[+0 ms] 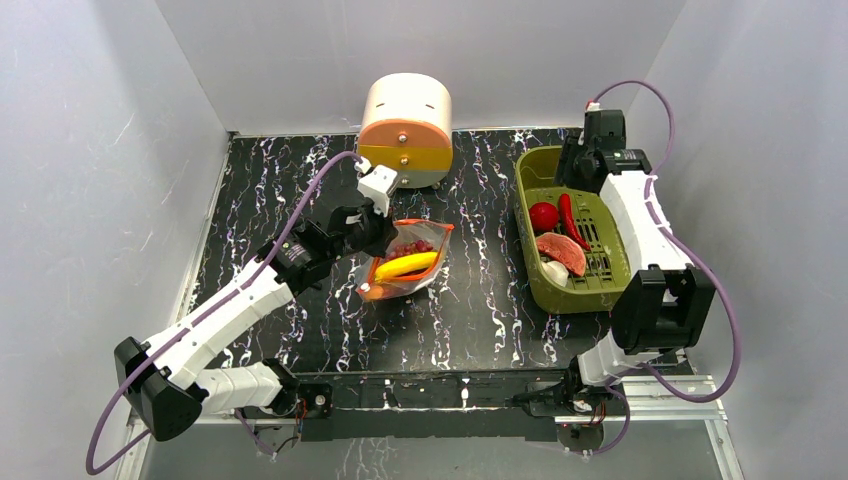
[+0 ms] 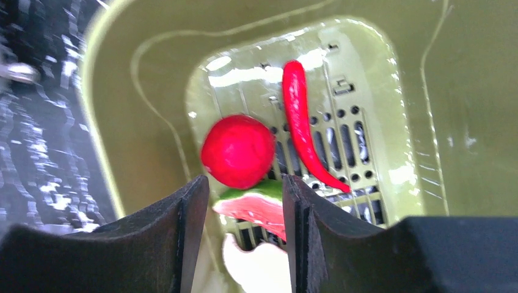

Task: Place the food in the zip-top bag and seal the zipper
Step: Move the bin to the center of the board, then pick up the fake vegetable from the bin.

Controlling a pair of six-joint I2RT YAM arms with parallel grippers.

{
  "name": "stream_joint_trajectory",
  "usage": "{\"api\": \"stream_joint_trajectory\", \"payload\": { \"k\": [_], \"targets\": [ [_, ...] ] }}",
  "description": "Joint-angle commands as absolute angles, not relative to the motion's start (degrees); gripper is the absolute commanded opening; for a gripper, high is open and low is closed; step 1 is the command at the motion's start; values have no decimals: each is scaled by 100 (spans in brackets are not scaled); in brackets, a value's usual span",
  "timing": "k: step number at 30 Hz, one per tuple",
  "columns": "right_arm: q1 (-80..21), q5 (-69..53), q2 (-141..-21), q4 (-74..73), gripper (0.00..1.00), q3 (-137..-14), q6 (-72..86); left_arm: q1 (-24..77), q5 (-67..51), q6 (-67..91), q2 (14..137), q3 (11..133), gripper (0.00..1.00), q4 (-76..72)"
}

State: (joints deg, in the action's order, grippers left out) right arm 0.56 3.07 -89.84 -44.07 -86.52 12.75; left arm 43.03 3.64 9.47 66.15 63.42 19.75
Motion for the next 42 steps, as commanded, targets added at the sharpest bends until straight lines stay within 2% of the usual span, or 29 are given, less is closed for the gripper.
{"api": "stream_joint_trajectory", "payload": {
  "k": [1,6,10,21,29,42],
  "targets": [
    [132,848,-8854,-3998,43,-8261,506,4315,243,925,6409,6519,0,1848],
    [166,990,-9221,-3610,38,-8030,445,4315,220,873,6466,6682,0,1966],
    [220,1333,-9674,-3569,39,-8300,206,4315,276,904,6408,6606,0,1910],
    [272,1042,-10800,-3299,40,-8910,3,4320,537,1027,6340,6365,0,1620],
    [272,885,-11012,-2866,40,-8460,165,4310,395,1073,6418,6192,0,1531],
    [268,1079,-10926,-2363,31,-7743,-10,4311,321,1011,6632,6459,0,1546]
  ]
}}
